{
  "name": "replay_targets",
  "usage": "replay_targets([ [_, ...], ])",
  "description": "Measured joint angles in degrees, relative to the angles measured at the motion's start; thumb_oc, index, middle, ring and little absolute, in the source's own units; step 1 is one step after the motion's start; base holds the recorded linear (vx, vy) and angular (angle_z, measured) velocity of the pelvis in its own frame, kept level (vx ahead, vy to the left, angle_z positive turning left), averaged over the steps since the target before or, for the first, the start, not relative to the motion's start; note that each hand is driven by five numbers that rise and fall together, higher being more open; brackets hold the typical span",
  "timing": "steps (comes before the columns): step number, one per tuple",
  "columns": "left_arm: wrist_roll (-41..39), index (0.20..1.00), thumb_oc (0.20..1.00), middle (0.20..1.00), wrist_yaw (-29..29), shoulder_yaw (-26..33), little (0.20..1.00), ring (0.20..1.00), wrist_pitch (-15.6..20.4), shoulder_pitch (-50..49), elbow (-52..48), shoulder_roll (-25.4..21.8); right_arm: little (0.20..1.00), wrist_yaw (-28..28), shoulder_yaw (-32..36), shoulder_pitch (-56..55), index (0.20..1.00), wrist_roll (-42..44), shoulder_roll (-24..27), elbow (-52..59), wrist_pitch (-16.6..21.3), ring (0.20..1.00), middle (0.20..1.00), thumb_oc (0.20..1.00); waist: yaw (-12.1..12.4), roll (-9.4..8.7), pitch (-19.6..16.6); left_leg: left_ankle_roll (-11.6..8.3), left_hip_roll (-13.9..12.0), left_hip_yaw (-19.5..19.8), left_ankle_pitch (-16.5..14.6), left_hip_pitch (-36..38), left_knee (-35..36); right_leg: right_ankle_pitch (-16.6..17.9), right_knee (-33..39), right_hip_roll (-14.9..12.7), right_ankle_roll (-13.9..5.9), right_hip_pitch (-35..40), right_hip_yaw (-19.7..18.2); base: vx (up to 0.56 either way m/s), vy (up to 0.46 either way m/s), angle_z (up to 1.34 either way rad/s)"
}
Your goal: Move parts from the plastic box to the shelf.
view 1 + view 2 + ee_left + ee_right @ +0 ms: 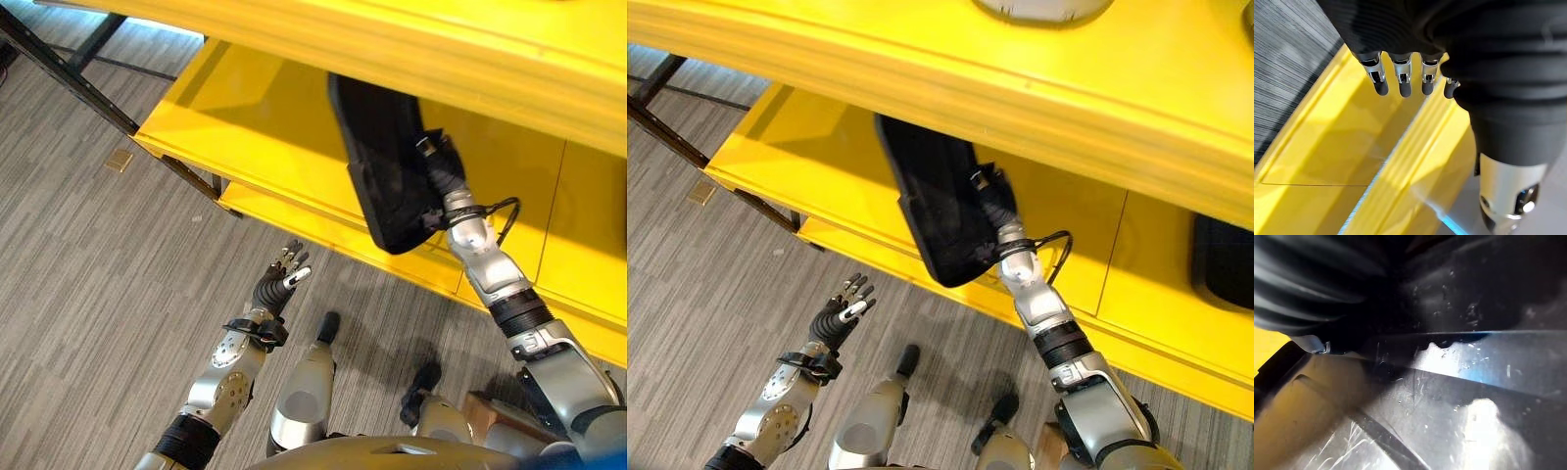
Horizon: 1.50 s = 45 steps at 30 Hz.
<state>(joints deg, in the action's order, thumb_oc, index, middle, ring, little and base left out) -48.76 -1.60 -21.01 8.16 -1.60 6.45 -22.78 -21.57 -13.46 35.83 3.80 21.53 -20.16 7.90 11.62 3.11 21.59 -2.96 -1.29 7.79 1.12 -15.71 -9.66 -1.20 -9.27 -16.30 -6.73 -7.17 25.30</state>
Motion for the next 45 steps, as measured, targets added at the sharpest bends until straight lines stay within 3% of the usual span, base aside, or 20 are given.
replay_targets([
  [9, 0.0, 1.000, 1.000, 1.000, 2.1, -1.2, 1.000, 1.000, 0.8, 4.2, 0.0, -0.7, 0.200, -7.9, 4.9, 5.5, 0.200, 0.1, 2.0, -4.4, -0.3, 0.200, 0.200, 0.200, -2.3, 1.75, 3.9, 1.64, 0.7, -4.5, -4.0, -8.8, -10.9, -1.5, -9.6, -2.5, 0.04, -11.4, -6.8, -0.09, 0.071, -0.22],
  [13, 0.0, 1.000, 1.000, 1.000, 2.2, -1.5, 1.000, 1.000, 1.3, 5.0, 0.0, -0.6, 0.200, -10.3, 6.9, 6.8, 0.200, 0.1, 2.7, -5.9, -0.4, 0.200, 0.200, 0.200, -4.4, 2.32, 5.4, 2.07, 0.4, -6.1, -6.2, -11.8, -15.8, -2.8, -14.1, -3.1, -0.09, -15.4, -9.5, -0.07, 0.035, -0.28],
  [18, -0.1, 1.000, 1.000, 1.000, 2.7, -2.5, 1.000, 1.000, 1.3, 5.8, 0.0, -0.6, 0.200, -13.1, 8.5, 11.2, 0.200, 0.5, 8.1, -10.7, -0.8, 0.200, 0.200, 0.200, -6.7, 2.49, 6.3, 2.30, 0.2, -7.8, -7.4, -16.4, -20.0, -3.5, -18.9, -3.3, 0.25, -21.9, -12.9, -0.06, -0.004, -0.19],
  [27, -0.1, 1.000, 1.000, 1.000, 2.9, -3.9, 1.000, 1.000, 1.4, 6.4, -0.6, -1.0, 0.200, -15.2, 5.1, 25.9, 0.200, 1.7, 15.5, -20.5, -2.0, 0.200, 0.200, 0.200, -7.3, 2.43, 6.4, 1.99, -0.8, -8.3, -7.3, -20.8, -21.8, -3.5, -20.9, -2.8, 0.83, -26.9, -13.7, -0.02, -0.023, -0.03],
  [37, -0.1, 1.000, 1.000, 1.000, 2.9, -4.4, 1.000, 1.000, 1.5, 7.6, -0.8, -2.7, 0.200, -13.3, -5.8, 39.0, 0.200, 4.0, 15.7, -26.5, -2.4, 0.200, 0.200, 0.200, -7.1, 2.41, 6.4, 1.71, -0.7, -7.2, -7.1, -21.1, -21.7, -3.5, -21.2, -2.8, 0.90, -26.7, -12.5, 0.02, -0.005, 0.04],
  [45, -0.2, 1.000, 1.000, 1.000, 3.3, -4.4, 1.000, 1.000, 1.6, 7.7, -1.0, -3.0, 0.200, -12.4, -7.8, 44.1, 0.200, 8.0, 15.2, -33.4, -2.4, 0.200, 0.200, 0.200, -5.4, 2.23, 6.3, 1.68, 0.0, -6.0, -6.9, -21.5, -21.5, -3.7, -21.2, -3.1, 0.91, -25.9, -11.5, 0.03, 0.015, 0.08],
])
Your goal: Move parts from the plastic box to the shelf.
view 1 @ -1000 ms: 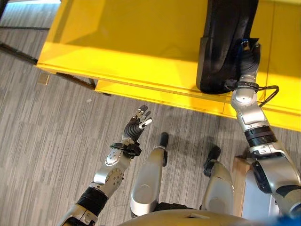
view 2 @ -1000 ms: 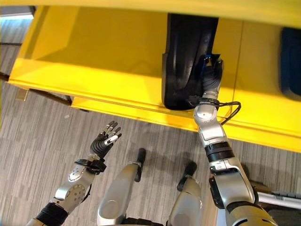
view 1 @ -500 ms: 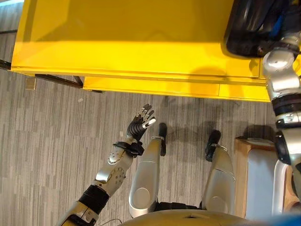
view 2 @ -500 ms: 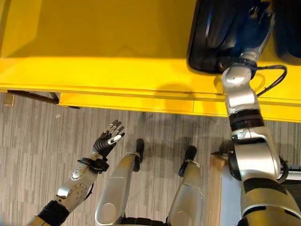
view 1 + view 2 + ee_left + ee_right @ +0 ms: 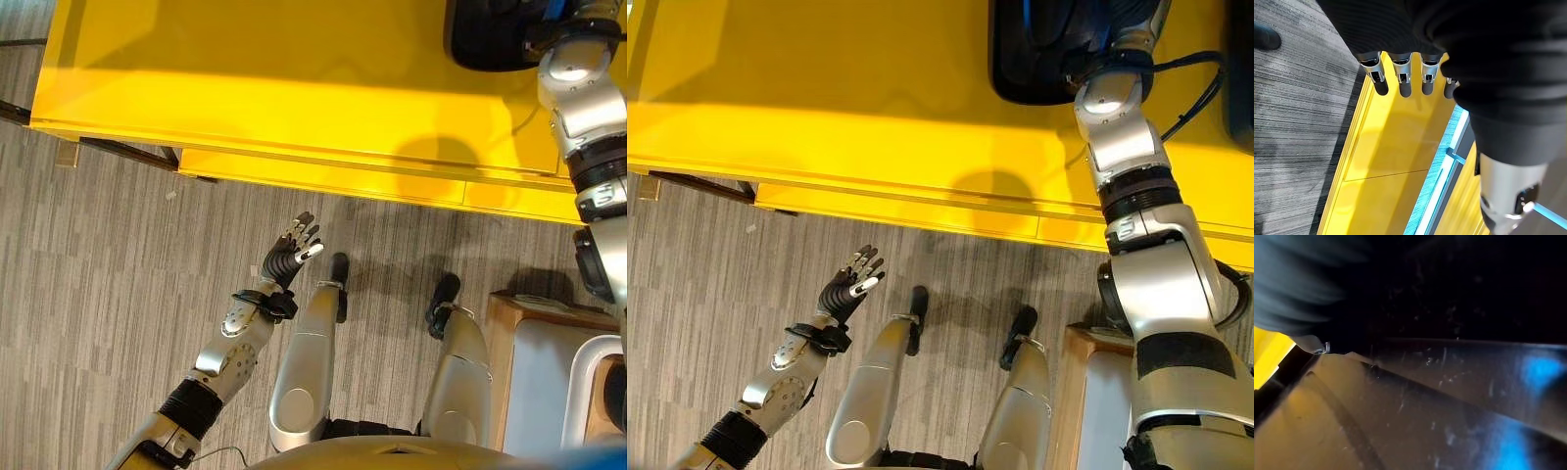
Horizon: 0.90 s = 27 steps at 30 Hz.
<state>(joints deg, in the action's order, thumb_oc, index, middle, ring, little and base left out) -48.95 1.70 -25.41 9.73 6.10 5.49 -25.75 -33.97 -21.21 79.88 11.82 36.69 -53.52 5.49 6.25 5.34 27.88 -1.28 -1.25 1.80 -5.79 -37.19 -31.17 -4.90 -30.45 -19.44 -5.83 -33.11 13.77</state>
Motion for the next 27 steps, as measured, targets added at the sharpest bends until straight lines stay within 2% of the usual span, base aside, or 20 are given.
replay_targets([
  [9, 0.0, 1.000, 1.000, 1.000, 0.6, -0.5, 1.000, 1.000, 0.5, 0.0, -1.2, -1.1, 0.200, 0.0, 0.0, 1.5, 0.200, 5.0, -0.2, -4.2, 0.0, 0.200, 0.200, 0.200, 0.5, -0.36, -0.2, 0.18, 0.5, 1.1, 0.2, -1.5, -0.7, 0.1, 0.4, -0.5, -0.28, 0.1, 1.4, 0.02, 0.023, 0.08],
  [11, 0.0, 1.000, 1.000, 1.000, 1.1, -0.5, 1.000, 1.000, 0.6, 0.1, -1.4, -2.1, 0.200, 0.2, -0.1, 2.0, 0.200, 6.3, -0.6, -8.5, 0.0, 0.200, 0.200, 0.200, 1.0, -0.57, -0.2, 0.18, 0.6, 1.5, 0.2, -1.9, -1.0, 0.2, 0.5, -0.6, -0.32, 0.0, 1.8, 0.00, 0.022, 0.06],
  [23, -1.7, 1.000, 1.000, 1.000, 1.2, -0.6, 1.000, 1.000, 0.8, 0.1, -1.8, -2.2, 0.200, 2.3, -2.2, 3.2, 0.200, 9.5, -3.1, -16.8, 0.1, 0.200, 0.200, 0.200, 0.9, -1.26, -0.5, 0.31, 0.8, 1.4, 0.0, -2.0, -1.1, 0.3, 1.0, -0.5, -0.39, 0.0, 1.8, 0.01, 0.004, 0.00],
  [27, -1.7, 1.000, 1.000, 1.000, 1.2, -1.6, 1.000, 1.000, 1.1, 0.4, -1.9, -2.2, 0.200, 4.2, -4.1, 3.9, 0.200, 9.6, -4.8, -21.2, -1.2, 0.200, 0.200, 0.200, 0.9, -1.44, -0.6, 0.49, 0.6, 0.9, 0.3, -2.1, -1.3, 1.2, 1.6, -0.4, -0.85, -0.2, 1.2, -0.03, 0.008, -0.06],
])
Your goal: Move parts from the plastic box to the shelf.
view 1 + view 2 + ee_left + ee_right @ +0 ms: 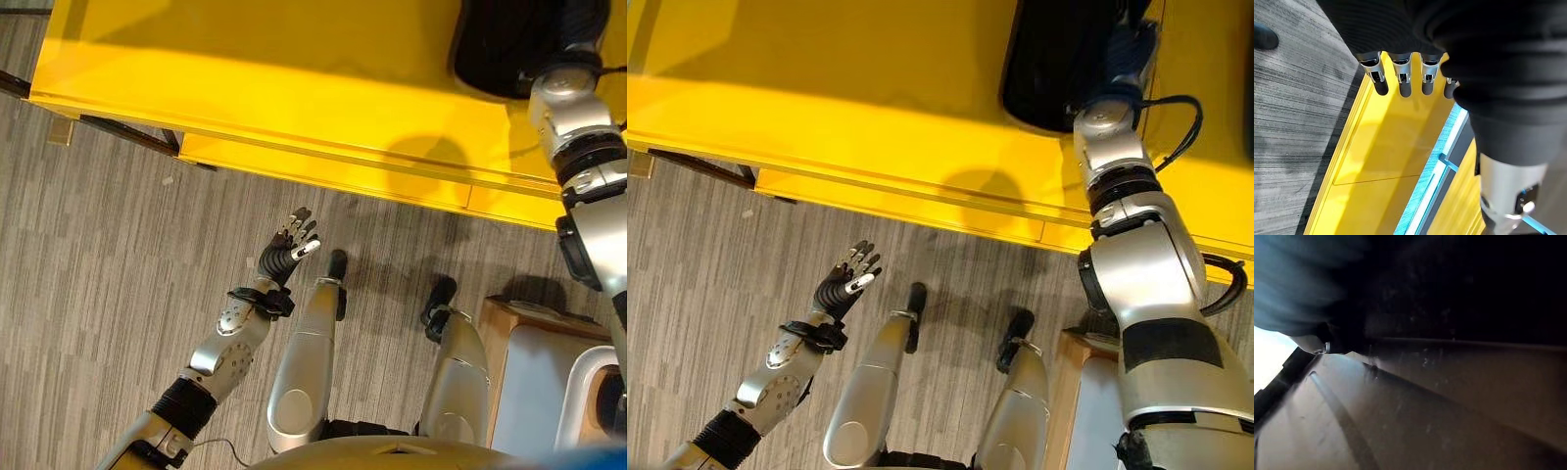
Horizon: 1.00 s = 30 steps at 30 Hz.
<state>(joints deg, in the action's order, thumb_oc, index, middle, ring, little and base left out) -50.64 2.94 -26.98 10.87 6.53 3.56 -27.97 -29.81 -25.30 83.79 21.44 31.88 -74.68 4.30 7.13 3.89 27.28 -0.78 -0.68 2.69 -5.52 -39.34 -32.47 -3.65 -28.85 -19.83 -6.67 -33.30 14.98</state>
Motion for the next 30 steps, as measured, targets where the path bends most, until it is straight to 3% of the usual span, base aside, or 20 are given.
replay_targets([
  [9, 0.0, 1.000, 1.000, 1.000, 0.0, -0.6, 1.000, 1.000, 0.7, 0.2, 0.0, -0.2, 0.200, 0.6, -0.4, 0.0, 0.200, 0.3, -1.7, -1.6, -0.2, 0.200, 0.200, 0.200, -0.3, -0.70, -0.4, 0.46, -0.1, -0.6, -0.3, -0.4, -0.7, 1.1, 1.1, 0.3, -0.16, 0.1, -0.3, -0.01, 0.004, -0.03],
  [10, 0.0, 1.000, 1.000, 1.000, 0.0, -0.8, 1.000, 1.000, 0.7, 0.4, -0.1, -0.2, 0.241, 0.7, -0.4, 0.0, 0.241, 0.3, -1.7, -1.7, -0.2, 0.241, 0.241, 0.241, -0.2, -0.72, -0.4, 0.52, -0.1, -0.6, -0.3, -0.7, -0.9, 1.0, 1.0, 0.3, -0.15, 0.0, -0.3, 0.08, -0.030, 0.00],
  [11, 0.0, 1.000, 1.000, 1.000, 0.0, -0.8, 1.000, 1.000, 0.8, 0.4, 0.0, -0.2, 0.878, 0.8, -0.4, 0.0, 0.878, 0.3, -1.7, -1.8, -0.2, 0.878, 0.878, 0.878, -0.3, -0.83, -0.5, 0.56, -0.2, -0.6, -0.3, -0.8, -0.8, 0.9, 1.1, 0.2, 0.04, 0.0, -0.2, 0.00, 0.000, 0.00],
  [12, 0.0, 1.000, 1.000, 1.000, 0.0, -0.8, 1.000, 1.000, 0.8, 0.4, 0.0, -0.3, 1.000, 0.8, -0.4, 0.1, 1.000, 0.3, -1.7, -1.8, -0.2, 1.000, 1.000, 1.000, -0.3, -0.85, -0.5, 0.60, -0.1, -0.5, -0.6, -0.8, -0.8, 1.0, 1.2, 0.2, -0.22, -0.1, -0.2, 0.00, 0.000, 0.00],
  [30, -0.1, 1.000, 1.000, 1.000, 0.0, -1.1, 1.000, 1.000, 0.9, 0.2, 0.0, -2.0, 1.000, -0.2, -0.2, 2.0, 1.000, 0.4, -1.8, -0.4, 0.6, 1.000, 1.000, 1.000, -0.5, -1.37, -0.8, 0.60, -0.2, -0.6, 0.0, -1.1, -0.8, 1.5, 1.9, 0.5, 0.00, -0.1, -0.3, 0.00, 0.000, 0.00],
])
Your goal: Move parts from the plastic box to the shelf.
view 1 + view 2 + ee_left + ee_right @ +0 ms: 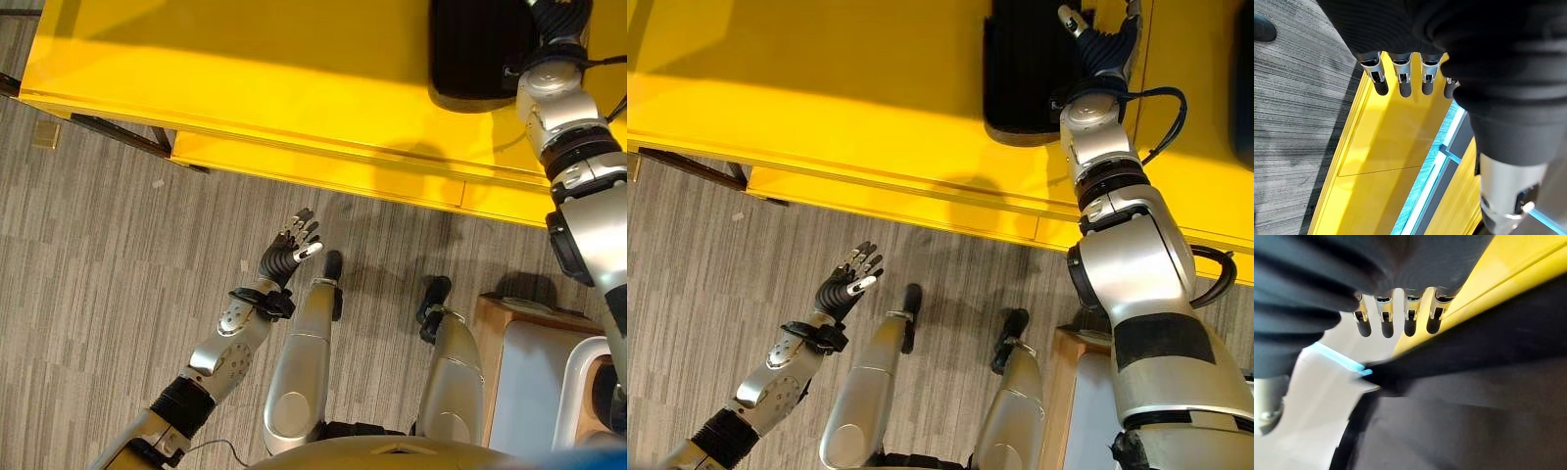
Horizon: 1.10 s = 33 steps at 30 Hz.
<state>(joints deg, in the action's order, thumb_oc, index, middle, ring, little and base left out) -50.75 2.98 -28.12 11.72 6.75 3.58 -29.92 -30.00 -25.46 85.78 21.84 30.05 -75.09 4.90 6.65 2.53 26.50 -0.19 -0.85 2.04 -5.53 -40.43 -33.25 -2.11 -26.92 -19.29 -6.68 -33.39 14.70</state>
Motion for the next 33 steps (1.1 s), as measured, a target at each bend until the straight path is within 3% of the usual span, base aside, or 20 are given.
replay_targets([
  [16, -2.3, 1.000, 1.000, 1.000, 0.0, 0.0, 1.000, 1.000, 0.2, -1.0, 0.0, -0.1, 1.000, -3.7, 4.4, -1.4, 1.000, 1.3, 0.2, 19.2, 2.3, 1.000, 1.000, 1.000, -2.0, -0.23, 0.0, 0.00, -0.4, -0.4, 0.0, 0.9, -0.1, 0.1, 0.0, 0.3, 0.17, 0.5, -0.5, -0.01, -0.002, -0.01],
  [20, -2.4, 1.000, 1.000, 1.000, 0.0, 0.1, 1.000, 1.000, 0.2, -1.6, 0.0, -0.1, 1.000, -5.0, 9.8, -11.0, 1.000, -1.7, 0.3, 32.0, 3.7, 1.000, 1.000, 1.000, -2.2, -0.92, 0.0, 0.07, -0.8, -0.9, -0.6, 1.5, -0.4, 0.1, 0.0, 0.6, 0.19, 1.0, -1.0, 0.00, -0.010, -0.04],
  [33, -2.4, 1.000, 1.000, 1.000, 0.0, 1.3, 1.000, 1.000, 0.1, -3.5, 0.7, 0.1, 1.000, -7.7, 20.6, -35.5, 1.000, -7.6, -1.3, 47.2, 4.0, 1.000, 1.000, 1.000, -3.3, -1.57, 0.3, -0.09, -1.3, -1.2, -1.1, 1.6, -1.1, -0.6, -1.3, 0.9, 0.57, 0.4, -1.6, 0.00, -0.005, -0.02],
])
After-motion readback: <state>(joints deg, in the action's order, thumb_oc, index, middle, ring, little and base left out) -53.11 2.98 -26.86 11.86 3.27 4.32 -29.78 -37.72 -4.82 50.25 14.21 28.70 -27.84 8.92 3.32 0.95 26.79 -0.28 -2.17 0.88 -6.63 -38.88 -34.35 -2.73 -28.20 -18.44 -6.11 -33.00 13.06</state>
